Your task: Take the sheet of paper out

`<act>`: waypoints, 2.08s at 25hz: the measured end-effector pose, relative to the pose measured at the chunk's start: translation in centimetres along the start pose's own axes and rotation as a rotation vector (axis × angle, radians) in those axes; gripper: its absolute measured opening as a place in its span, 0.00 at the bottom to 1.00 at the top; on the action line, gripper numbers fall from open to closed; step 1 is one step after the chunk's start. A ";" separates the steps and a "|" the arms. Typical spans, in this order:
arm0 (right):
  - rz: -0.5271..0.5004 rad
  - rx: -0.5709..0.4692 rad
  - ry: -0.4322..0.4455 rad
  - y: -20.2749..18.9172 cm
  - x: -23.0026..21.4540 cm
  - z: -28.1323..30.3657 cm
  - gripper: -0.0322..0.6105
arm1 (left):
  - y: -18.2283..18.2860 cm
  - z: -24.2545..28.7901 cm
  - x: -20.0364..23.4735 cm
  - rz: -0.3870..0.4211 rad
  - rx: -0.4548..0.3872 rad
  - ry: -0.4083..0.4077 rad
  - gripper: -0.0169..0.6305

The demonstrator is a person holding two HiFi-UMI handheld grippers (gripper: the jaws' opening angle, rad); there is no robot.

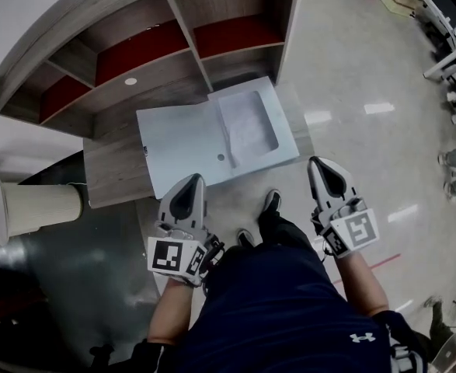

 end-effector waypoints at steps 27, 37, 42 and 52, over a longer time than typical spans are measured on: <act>0.093 0.112 0.012 -1.0 -7.5 7.3 0.07 | -22.7 21.0 7.0 -0.826 0.667 -0.153 0.30; 0.093 0.131 0.006 -0.6 -6.4 9.6 0.07 | -26.1 23.4 7.1 -0.763 0.797 -0.152 0.33; 0.085 0.148 0.000 -1.2 -6.5 10.2 0.07 | -26.6 23.5 6.9 -0.786 0.798 -0.178 0.32; 0.108 0.153 -0.001 -1.4 -6.1 10.6 0.07 | -26.6 23.4 4.7 -0.844 0.805 -0.283 0.28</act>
Point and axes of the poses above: the fingertips, and each gripper's own axes: z forward along the fingers, x to its left, y out of its top, the point moved 5 cm from there along -z, backward along the fingers, and after that the axes turned 5 degrees about x, right-handed, at the moved point
